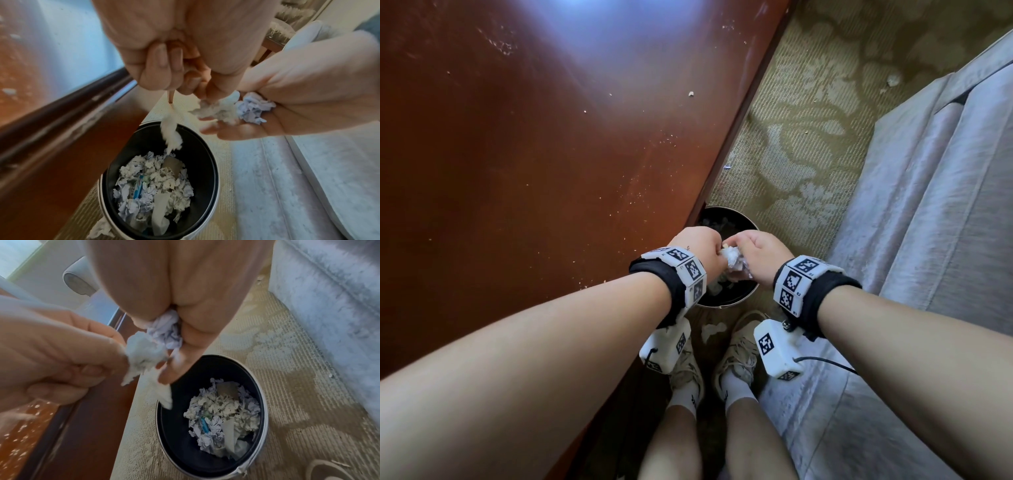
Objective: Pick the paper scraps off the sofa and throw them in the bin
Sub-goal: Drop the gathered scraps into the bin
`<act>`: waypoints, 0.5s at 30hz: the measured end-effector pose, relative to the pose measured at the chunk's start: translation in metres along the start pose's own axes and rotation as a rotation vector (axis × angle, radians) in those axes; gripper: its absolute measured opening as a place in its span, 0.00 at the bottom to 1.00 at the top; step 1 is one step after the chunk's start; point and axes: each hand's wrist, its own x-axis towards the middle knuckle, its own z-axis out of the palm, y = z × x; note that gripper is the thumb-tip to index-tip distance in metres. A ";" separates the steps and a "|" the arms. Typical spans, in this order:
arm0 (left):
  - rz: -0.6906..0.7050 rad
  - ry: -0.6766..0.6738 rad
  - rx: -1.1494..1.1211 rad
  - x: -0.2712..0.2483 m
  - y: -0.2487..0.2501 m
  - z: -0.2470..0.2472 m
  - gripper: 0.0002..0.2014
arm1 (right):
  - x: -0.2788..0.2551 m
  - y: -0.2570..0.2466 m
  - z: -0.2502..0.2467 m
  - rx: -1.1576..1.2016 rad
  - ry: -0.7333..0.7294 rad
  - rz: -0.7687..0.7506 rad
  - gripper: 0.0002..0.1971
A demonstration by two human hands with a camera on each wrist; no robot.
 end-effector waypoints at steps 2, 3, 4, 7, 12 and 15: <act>-0.019 0.013 -0.010 0.000 -0.001 -0.001 0.08 | 0.000 -0.001 -0.004 -0.093 0.041 -0.020 0.19; -0.028 0.020 -0.024 0.001 -0.001 -0.001 0.08 | 0.001 -0.001 -0.006 -0.096 0.045 -0.011 0.20; -0.036 0.026 -0.034 0.001 -0.002 0.000 0.08 | 0.001 -0.001 -0.006 -0.087 0.049 0.007 0.20; -0.049 0.049 -0.046 0.001 -0.001 0.001 0.08 | 0.002 -0.004 -0.005 0.035 0.104 0.047 0.24; -0.044 0.046 -0.098 0.001 0.002 0.001 0.12 | 0.010 -0.003 -0.007 0.055 0.164 0.050 0.28; -0.037 -0.014 -0.121 0.000 0.003 -0.003 0.12 | 0.014 -0.004 -0.004 0.221 0.147 0.143 0.26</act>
